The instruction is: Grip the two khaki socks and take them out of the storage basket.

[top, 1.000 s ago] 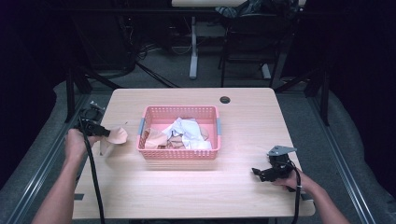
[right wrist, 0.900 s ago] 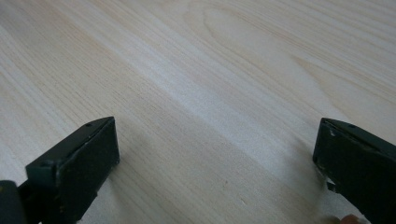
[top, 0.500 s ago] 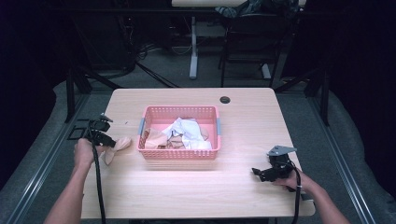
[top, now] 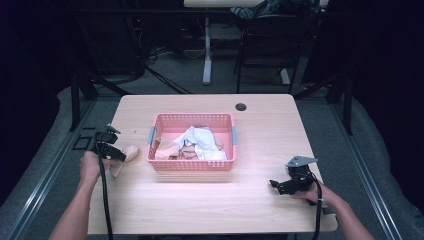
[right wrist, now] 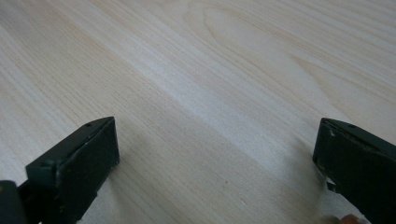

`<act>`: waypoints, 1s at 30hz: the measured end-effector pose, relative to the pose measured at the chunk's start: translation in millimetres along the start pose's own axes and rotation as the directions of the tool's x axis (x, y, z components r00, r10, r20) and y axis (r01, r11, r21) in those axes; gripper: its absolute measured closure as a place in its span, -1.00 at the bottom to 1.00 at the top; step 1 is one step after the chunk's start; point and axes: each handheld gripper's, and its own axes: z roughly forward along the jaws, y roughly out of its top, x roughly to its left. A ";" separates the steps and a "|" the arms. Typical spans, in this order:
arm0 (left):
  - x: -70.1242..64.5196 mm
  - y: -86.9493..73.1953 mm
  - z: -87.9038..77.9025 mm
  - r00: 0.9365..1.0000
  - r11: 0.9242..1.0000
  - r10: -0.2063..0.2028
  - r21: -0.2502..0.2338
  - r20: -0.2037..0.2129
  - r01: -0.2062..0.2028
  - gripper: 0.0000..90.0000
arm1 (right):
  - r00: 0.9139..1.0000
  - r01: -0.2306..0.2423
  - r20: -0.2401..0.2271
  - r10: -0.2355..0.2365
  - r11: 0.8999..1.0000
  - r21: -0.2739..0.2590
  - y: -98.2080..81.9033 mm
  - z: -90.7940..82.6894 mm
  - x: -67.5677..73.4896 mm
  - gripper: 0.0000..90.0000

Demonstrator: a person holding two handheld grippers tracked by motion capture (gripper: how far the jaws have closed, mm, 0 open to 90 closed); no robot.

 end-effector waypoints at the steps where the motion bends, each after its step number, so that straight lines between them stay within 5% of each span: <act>1: -0.1 0.3 -1.8 1.000 1.000 0.003 -0.001 -0.002 -0.003 0.33 | 1.000 0.000 0.000 0.000 1.000 0.000 0.0 0.0 0.0 -1.00; 10: -5.5 4.1 -35.7 1.000 0.997 0.022 -0.071 -0.022 -0.024 -0.47 | 1.000 0.000 -0.001 0.000 1.000 -0.001 0.0 0.1 0.0 -1.00; 21: -27.6 18.5 -79.7 0.994 0.982 0.107 -0.151 -0.033 -0.111 -0.86 | 1.000 0.000 -0.001 0.000 1.000 0.000 0.0 0.1 0.0 -1.00; 30: -50.0 35.2 -89.9 0.982 0.965 0.190 -0.187 0.010 -0.185 -0.96 | 1.000 0.000 0.000 0.000 1.000 0.000 0.0 0.0 0.0 -1.00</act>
